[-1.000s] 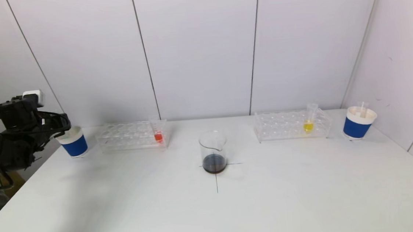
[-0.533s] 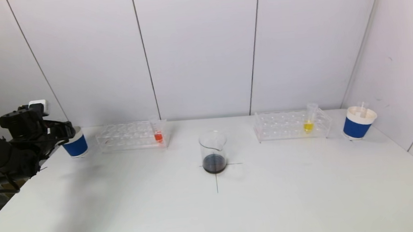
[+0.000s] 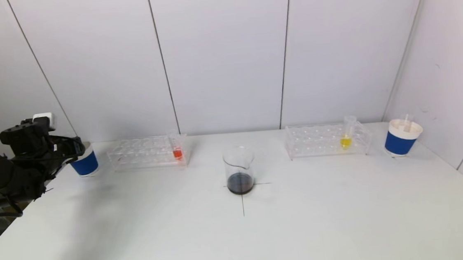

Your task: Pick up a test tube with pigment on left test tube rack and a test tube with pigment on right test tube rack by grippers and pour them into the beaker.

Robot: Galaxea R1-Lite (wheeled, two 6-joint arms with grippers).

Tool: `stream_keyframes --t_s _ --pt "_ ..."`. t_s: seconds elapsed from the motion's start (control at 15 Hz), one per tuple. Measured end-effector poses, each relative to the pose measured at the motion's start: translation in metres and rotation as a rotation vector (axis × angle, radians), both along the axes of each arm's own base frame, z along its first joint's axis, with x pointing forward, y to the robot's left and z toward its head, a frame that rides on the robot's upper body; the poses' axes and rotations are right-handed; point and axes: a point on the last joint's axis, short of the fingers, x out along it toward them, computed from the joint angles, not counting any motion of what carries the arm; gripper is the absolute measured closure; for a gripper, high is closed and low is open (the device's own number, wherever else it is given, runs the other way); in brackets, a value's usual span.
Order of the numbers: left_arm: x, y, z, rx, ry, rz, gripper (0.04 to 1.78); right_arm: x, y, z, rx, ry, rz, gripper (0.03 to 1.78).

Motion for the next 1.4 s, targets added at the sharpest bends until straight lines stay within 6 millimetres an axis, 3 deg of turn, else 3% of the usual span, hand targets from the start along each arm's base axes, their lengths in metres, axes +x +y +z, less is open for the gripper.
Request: stream_keyframes --t_s 0.2,0.4,0.73,0.93,1.2,1.4 --pt "0.000 0.000 0.001 0.007 -0.006 0.001 1.35 0.000 0.000 0.000 0.000 0.000 0.000 0.04" --pt "0.000 0.000 0.003 0.015 -0.024 0.003 1.16 0.000 0.000 0.000 0.000 0.000 0.000 0.04" --pt "-0.001 0.000 0.003 0.012 -0.023 0.004 0.41 0.000 0.000 0.000 0.000 0.000 0.000 0.04" --pt "-0.002 0.000 0.003 0.013 -0.025 0.004 0.12 0.000 0.000 0.000 0.000 0.000 0.000 0.04" --pt "-0.005 -0.001 0.005 0.012 -0.024 0.003 0.05 0.000 0.000 0.000 0.000 0.000 0.001 0.04" --pt "-0.009 -0.004 0.018 0.018 -0.051 0.002 0.06 0.000 0.000 0.000 0.000 0.000 0.000 0.04"
